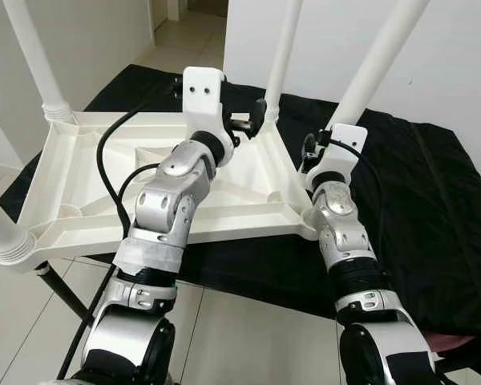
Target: Building children table
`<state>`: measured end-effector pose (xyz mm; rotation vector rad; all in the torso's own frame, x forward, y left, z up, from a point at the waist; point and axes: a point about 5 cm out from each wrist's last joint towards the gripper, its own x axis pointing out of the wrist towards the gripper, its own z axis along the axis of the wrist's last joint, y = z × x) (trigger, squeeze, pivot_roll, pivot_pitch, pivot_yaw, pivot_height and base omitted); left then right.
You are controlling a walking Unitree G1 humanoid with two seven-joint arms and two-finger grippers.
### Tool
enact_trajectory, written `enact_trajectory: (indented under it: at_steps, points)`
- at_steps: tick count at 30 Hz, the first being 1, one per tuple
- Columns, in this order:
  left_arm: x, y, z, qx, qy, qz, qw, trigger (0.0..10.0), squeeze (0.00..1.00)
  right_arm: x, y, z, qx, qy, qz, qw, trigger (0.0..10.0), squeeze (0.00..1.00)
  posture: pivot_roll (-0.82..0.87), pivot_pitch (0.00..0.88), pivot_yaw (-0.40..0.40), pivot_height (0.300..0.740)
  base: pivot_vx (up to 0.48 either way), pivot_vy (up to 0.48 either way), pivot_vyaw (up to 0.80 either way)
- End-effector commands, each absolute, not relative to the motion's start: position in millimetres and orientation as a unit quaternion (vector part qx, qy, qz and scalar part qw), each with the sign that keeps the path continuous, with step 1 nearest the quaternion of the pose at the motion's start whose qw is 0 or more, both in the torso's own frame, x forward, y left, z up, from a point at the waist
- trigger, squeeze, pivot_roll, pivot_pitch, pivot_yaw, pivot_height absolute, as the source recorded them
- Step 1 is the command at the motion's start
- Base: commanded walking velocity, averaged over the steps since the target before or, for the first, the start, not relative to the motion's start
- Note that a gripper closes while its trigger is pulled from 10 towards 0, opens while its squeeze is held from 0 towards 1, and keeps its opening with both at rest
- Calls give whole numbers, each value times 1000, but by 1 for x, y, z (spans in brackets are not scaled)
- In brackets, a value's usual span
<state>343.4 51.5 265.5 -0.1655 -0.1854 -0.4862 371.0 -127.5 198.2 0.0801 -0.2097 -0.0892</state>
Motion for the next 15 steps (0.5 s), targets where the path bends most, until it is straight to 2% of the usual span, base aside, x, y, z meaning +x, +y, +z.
enact_trajectory:
  at_steps: [1,6,10,11,13,14,15]
  points:
    - [339,42,256,-60,-86,-300,948,10000,0,371,-130,204,42,-122,-46,991,10000,0,30,0,-68,740,0,0,0]
    - [334,29,225,-16,-49,-338,940,10000,0,373,-131,207,43,-130,-46,989,10000,0,31,0,-62,740,0,0,0]
    - [332,25,217,-4,-39,-352,935,10000,0,373,-132,207,43,-132,-47,989,10000,0,31,0,-62,740,0,0,0]
    - [330,22,211,-3,-31,-367,930,10000,43,373,-132,208,43,-134,-47,989,10000,0,37,0,-62,740,0,0,0]
    - [330,22,211,-3,-31,-367,930,10000,43,373,-132,208,43,-134,-47,989,10000,0,37,0,-62,740,0,0,0]
    - [328,19,204,-1,-23,-385,923,10000,1000,373,-132,208,43,-135,-47,989,10000,0,36,0,-60,740,0,0,0]
    - [325,16,199,8,-18,-398,917,10000,1000,373,-132,208,44,-136,-47,989,10000,0,35,0,-56,740,0,0,0]
